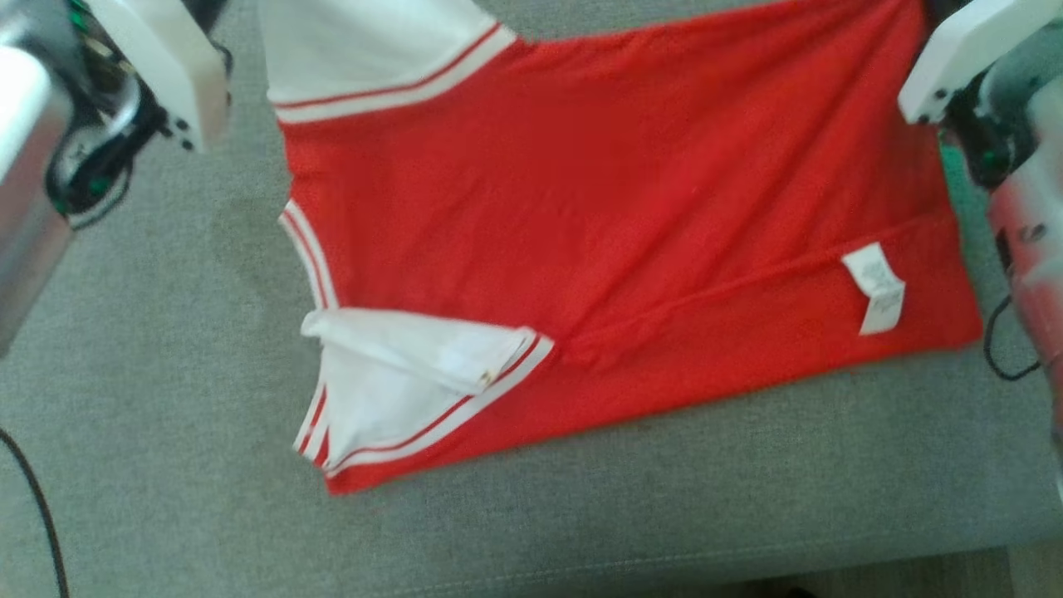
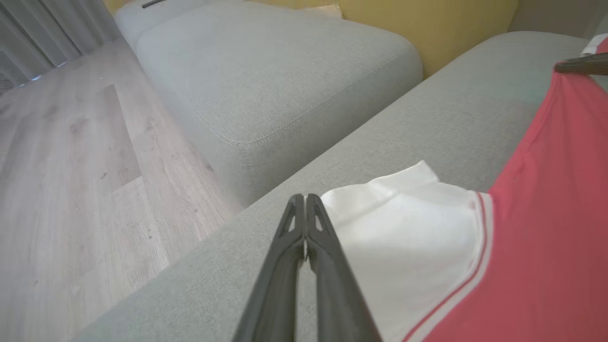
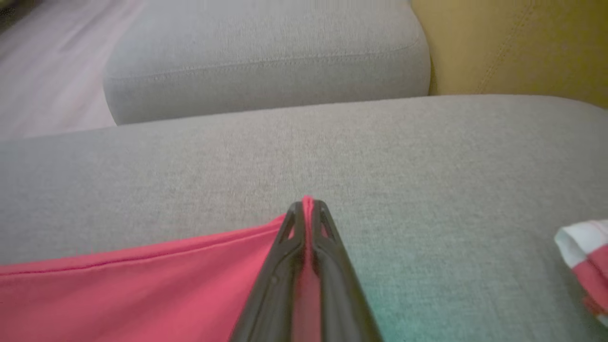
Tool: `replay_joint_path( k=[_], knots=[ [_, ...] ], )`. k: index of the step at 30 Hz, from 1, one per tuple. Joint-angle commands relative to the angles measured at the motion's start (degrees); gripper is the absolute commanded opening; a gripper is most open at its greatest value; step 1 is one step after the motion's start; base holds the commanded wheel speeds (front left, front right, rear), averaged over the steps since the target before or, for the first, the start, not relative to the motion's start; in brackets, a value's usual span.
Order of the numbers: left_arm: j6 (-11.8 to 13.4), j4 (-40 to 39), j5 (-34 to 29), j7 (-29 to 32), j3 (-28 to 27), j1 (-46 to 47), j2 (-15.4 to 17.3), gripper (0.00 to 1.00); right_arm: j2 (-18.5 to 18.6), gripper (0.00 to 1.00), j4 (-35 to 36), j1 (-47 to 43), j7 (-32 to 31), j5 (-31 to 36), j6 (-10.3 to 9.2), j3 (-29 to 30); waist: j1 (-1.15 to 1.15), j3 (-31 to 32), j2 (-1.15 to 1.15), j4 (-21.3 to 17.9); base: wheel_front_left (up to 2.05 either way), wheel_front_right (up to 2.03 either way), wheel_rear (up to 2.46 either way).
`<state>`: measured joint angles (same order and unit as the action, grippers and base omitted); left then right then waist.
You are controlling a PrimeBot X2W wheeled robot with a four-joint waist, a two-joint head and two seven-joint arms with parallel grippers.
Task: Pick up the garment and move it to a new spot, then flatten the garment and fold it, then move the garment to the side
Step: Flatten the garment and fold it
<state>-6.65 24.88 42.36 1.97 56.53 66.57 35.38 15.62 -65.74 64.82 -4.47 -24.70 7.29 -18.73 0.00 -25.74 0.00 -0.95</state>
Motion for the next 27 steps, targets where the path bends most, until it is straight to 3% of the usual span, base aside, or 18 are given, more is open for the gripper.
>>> replay_joint_path(
  k=[1, 9, 15, 27],
  knots=[
    [0.49, -0.05, -0.76, -1.74, -3.59, 4.28, 2.42, 0.00, 0.78, 0.00, 1.14, 2.15, 1.50, -1.08, 0.20, 0.49, 0.00, -0.10, 0.00, -0.05, 0.00, 0.00, 0.00],
    [0.82, 3.65, 0.59, -7.17, -5.05, 4.63, -0.67, 0.00, 2.67, 0.00, 1.01, 1.40, 5.16, -4.74, 0.20, 1.05, 0.00, 1.89, 0.00, 0.52, 0.00, 0.00, 0.00],
    [1.90, -0.75, 3.79, -7.55, -4.73, -2.58, 0.20, 0.00, 3.78, 0.00, 2.84, -4.04, 7.64, -7.31, 0.20, -0.70, 0.00, 4.31, 0.00, 1.20, 0.00, 0.00, 0.00],
    [10.09, -16.57, 8.22, -9.08, -5.50, -17.86, 6.00, 0.00, 5.61, 0.00, 6.15, -12.68, 12.92, -10.15, 0.20, -1.18, 0.00, 6.57, 0.00, 2.19, 0.00, 0.00, 0.00]
  ],
)
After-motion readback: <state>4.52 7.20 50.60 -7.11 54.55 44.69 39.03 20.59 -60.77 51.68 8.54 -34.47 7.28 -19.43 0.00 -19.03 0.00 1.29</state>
